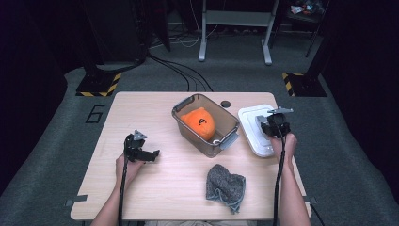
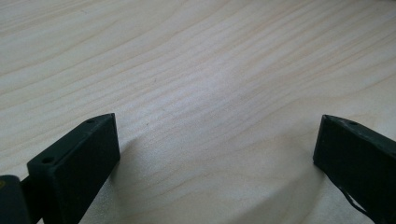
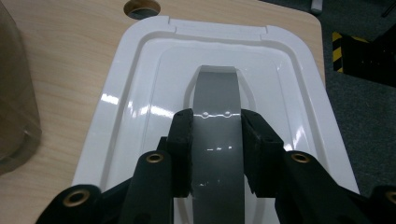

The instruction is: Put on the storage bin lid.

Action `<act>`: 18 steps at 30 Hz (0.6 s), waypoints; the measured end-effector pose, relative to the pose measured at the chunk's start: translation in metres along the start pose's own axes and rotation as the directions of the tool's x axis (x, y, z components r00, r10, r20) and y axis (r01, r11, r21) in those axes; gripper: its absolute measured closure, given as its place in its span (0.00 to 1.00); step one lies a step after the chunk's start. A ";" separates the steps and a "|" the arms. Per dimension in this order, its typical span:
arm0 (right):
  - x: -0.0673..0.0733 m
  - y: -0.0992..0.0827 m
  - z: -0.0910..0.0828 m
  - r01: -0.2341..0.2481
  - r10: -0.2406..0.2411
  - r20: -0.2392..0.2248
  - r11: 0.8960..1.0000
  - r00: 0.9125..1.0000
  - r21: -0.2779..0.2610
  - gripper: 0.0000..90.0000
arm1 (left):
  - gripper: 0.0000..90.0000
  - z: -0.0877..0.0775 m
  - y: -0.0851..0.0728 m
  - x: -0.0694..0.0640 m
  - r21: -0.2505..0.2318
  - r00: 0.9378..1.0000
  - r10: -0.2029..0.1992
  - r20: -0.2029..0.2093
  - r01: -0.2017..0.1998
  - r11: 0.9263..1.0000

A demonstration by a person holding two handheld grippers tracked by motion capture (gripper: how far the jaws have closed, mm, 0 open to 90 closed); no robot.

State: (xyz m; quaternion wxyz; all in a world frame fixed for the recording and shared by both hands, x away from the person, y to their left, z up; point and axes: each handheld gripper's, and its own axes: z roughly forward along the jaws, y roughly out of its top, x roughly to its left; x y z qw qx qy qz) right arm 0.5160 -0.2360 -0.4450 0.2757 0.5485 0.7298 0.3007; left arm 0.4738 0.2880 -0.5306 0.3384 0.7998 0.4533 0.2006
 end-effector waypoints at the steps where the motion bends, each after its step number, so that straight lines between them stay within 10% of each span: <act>1: -0.001 0.001 -0.002 -0.002 0.002 -0.001 1.000 1.000 0.002 0.74 | 0.00 0.000 0.000 0.000 0.000 1.000 0.000 0.000 0.000 1.000; 18: -0.016 0.022 -0.040 0.023 -0.023 0.009 1.000 1.000 -0.009 0.74 | 0.00 0.000 0.000 0.000 0.000 1.000 -0.001 0.000 0.001 1.000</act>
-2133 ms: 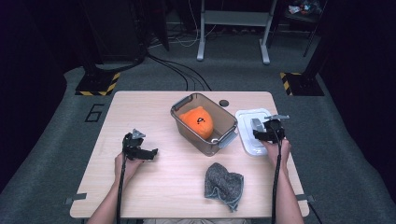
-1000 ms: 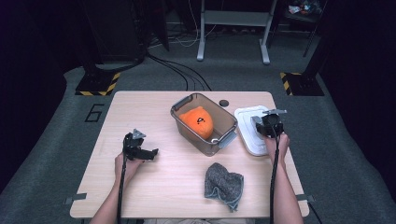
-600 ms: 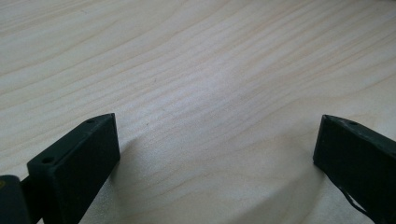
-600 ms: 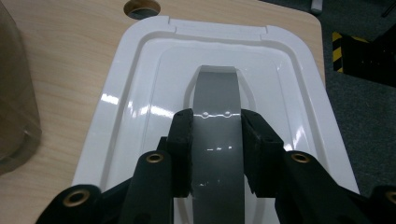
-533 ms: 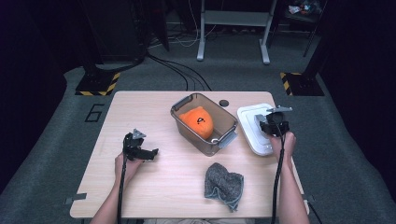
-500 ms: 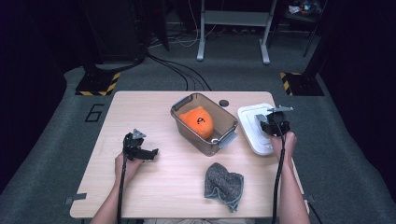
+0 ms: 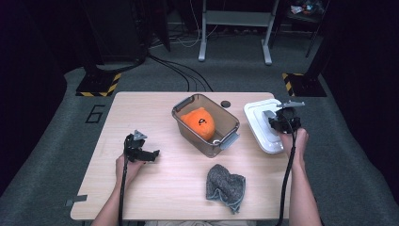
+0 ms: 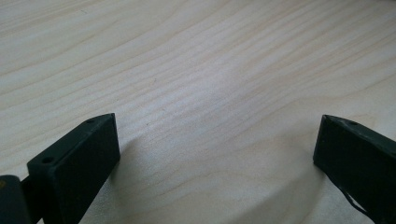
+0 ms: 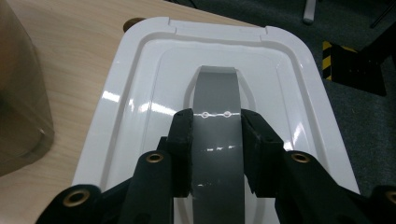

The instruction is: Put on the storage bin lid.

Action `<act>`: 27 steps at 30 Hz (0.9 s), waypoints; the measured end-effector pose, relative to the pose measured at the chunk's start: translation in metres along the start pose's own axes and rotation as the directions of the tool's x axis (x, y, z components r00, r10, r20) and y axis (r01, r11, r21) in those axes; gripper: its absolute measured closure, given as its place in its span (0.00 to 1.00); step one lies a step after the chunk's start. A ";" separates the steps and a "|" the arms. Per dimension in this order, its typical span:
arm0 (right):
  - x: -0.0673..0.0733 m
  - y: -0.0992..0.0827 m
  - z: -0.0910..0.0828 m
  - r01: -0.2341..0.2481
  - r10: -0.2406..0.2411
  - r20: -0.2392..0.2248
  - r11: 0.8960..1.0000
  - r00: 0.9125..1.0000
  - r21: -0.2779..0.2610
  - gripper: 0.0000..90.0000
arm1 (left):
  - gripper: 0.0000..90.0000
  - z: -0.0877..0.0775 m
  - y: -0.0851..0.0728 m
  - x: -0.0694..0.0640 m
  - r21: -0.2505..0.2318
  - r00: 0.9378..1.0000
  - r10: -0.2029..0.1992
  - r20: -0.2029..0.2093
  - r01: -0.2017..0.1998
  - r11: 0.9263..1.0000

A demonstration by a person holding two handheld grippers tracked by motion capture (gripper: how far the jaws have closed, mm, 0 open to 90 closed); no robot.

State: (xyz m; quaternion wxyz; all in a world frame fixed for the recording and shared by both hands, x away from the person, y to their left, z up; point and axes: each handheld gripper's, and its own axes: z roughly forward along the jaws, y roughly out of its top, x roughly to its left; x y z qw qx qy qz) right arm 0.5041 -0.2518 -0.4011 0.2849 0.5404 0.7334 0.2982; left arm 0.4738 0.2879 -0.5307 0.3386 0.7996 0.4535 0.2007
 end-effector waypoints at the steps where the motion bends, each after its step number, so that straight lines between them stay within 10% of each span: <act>1: -0.001 0.001 -0.002 0.012 -0.012 -0.003 1.000 1.000 -0.012 0.74 | 0.00 0.000 0.000 0.000 0.000 1.000 0.001 0.000 -0.001 1.000; 27: 0.037 0.051 -0.040 0.091 -0.099 -0.107 0.993 0.989 -0.078 0.74 | 0.00 0.000 0.000 0.000 0.000 1.000 0.000 0.000 0.000 1.000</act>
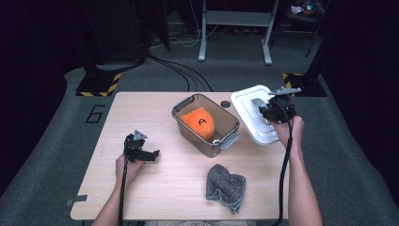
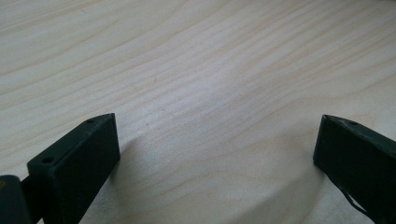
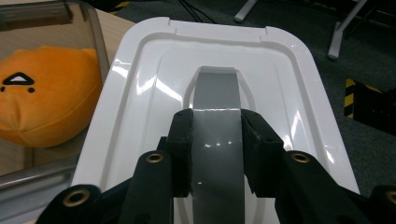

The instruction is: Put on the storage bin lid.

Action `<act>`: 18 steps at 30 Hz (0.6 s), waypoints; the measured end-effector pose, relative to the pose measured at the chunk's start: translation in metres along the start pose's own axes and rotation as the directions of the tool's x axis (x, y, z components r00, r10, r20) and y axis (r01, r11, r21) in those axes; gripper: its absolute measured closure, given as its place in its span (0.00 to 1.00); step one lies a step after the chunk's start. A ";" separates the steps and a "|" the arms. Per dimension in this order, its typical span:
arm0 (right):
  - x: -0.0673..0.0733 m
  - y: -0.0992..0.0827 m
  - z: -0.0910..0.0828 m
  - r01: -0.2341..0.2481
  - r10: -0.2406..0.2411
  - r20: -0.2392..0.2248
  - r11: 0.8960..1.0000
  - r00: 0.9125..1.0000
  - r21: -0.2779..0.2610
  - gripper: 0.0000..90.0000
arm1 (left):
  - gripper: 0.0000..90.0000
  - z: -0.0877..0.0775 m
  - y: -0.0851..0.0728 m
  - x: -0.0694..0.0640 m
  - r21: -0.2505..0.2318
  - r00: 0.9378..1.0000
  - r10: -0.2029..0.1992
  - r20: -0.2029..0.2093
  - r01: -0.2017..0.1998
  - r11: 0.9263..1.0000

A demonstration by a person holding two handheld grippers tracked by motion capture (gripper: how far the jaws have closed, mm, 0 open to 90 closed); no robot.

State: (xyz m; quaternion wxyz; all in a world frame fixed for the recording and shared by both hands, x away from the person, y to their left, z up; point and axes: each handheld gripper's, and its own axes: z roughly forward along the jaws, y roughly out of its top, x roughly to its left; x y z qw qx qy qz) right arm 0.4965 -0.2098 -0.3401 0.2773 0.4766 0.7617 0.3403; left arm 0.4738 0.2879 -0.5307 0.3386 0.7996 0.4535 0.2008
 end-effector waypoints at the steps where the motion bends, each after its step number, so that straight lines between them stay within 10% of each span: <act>1: 0.003 0.002 0.000 0.008 -0.008 -0.007 1.000 1.000 -0.002 0.74 | 0.00 0.000 0.000 0.000 0.000 1.000 0.000 0.000 0.000 1.000; 18: 0.053 0.026 0.012 0.069 -0.072 -0.123 0.997 0.990 -0.029 0.74 | 0.00 0.000 0.000 0.000 0.000 1.000 -0.001 0.001 0.001 1.000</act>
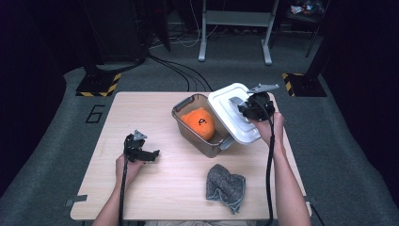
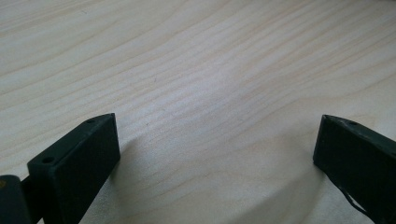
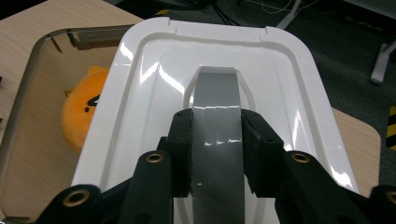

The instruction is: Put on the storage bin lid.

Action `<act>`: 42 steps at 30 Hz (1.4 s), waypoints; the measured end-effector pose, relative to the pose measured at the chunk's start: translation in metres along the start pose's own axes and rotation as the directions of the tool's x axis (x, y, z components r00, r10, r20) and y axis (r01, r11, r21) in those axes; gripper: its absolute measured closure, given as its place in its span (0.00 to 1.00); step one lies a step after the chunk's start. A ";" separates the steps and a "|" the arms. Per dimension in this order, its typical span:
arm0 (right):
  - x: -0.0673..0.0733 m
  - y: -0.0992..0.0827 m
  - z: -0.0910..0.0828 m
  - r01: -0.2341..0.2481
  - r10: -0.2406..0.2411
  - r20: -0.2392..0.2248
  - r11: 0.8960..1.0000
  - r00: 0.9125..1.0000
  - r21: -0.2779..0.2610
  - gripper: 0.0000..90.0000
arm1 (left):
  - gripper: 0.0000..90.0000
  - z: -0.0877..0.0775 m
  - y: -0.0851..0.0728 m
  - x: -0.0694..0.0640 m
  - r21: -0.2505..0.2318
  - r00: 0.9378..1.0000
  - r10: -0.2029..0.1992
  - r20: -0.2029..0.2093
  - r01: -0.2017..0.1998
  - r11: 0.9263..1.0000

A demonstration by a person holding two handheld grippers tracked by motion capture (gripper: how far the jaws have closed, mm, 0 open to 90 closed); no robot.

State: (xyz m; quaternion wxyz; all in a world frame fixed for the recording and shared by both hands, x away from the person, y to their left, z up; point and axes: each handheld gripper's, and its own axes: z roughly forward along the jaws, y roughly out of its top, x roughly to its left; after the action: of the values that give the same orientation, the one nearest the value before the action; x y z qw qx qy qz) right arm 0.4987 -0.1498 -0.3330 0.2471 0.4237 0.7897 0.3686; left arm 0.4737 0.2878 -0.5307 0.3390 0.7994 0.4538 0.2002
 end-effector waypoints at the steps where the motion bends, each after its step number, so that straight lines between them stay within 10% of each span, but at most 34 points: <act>1: 0.002 0.001 0.001 0.006 -0.006 -0.006 1.000 1.000 -0.001 0.74 | 0.00 0.000 0.000 0.000 0.000 1.000 0.000 0.000 0.000 1.000; 42: 0.067 0.022 0.076 0.082 -0.077 -0.180 0.996 0.981 0.023 0.74 | 0.00 0.000 0.000 0.000 0.001 1.000 0.000 0.000 0.000 1.000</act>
State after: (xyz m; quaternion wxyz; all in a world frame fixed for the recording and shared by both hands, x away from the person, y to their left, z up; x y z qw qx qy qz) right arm 0.5277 -0.0571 -0.3669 0.1832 0.3609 0.8304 0.3828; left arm 0.4737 0.2879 -0.5307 0.3388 0.7996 0.4536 0.2000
